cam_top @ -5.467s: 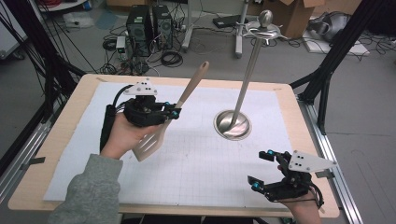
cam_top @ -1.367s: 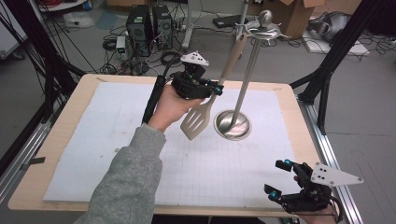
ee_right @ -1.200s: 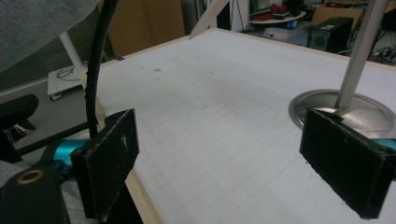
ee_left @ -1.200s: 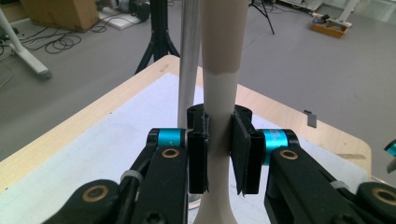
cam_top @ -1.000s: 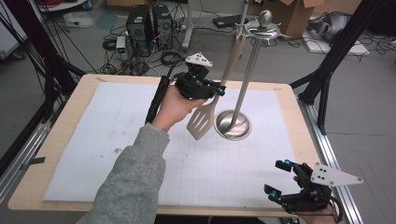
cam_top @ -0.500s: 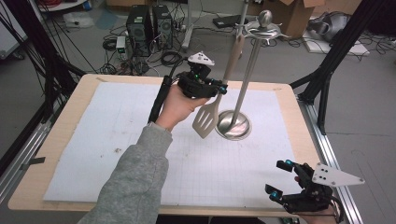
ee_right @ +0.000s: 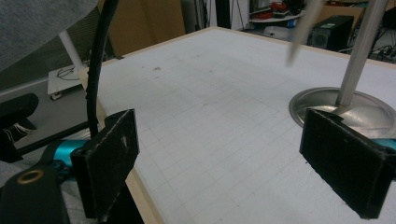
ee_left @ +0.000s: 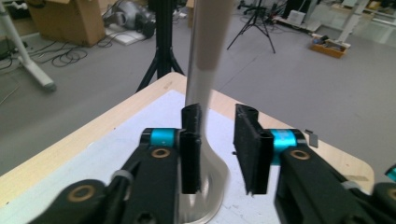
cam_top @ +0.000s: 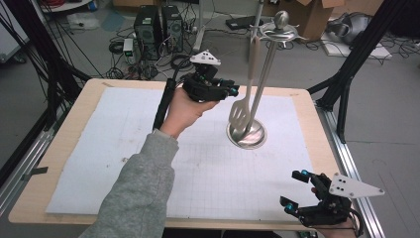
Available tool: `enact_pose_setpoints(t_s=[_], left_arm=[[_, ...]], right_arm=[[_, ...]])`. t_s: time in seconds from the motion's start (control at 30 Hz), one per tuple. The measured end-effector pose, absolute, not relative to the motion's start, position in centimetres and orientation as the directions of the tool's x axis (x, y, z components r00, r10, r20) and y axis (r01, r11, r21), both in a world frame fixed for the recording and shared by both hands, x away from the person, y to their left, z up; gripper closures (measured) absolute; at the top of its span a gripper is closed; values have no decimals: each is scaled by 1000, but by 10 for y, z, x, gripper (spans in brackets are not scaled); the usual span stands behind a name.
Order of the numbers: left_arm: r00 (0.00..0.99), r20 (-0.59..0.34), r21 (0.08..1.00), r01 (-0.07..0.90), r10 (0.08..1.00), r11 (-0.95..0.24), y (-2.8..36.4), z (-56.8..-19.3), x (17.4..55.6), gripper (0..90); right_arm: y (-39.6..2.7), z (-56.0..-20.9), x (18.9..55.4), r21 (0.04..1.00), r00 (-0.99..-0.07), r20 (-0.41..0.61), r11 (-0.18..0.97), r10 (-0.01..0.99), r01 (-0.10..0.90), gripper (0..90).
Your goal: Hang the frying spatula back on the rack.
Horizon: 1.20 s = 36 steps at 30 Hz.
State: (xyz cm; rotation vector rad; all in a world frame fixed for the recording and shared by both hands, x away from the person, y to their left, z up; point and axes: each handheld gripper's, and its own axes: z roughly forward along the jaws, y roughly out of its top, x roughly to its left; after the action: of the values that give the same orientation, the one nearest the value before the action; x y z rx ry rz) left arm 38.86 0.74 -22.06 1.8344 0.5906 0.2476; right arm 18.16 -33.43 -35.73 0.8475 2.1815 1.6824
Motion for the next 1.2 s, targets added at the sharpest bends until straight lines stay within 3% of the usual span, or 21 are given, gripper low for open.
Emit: enact_pose_setpoints(t_s=[0.07,0.13,0.27,0.37,0.9,1.2], left_arm=[[865,-108,945,243,490,-221,10,-219,386,482],[874,-81,954,208,479,-218,11,-218,384,357],[887,-89,952,210,453,-224,15,-216,382,232],[892,-116,947,232,438,-221,18,-217,381,186],[887,-161,950,258,432,-175,68,-241,372,127],[894,-236,960,275,382,-52,104,-254,358,113]], right_arm=[[-334,-357,182,944,-796,145,159,587,289,108],[-335,-357,182,945,-795,142,159,589,287,107],[-335,-358,183,945,-795,144,157,589,288,108],[-335,-357,183,946,-797,143,155,587,284,108],[-340,-353,190,954,-798,145,130,585,269,107],[-335,-353,200,954,-811,149,134,566,269,107]])
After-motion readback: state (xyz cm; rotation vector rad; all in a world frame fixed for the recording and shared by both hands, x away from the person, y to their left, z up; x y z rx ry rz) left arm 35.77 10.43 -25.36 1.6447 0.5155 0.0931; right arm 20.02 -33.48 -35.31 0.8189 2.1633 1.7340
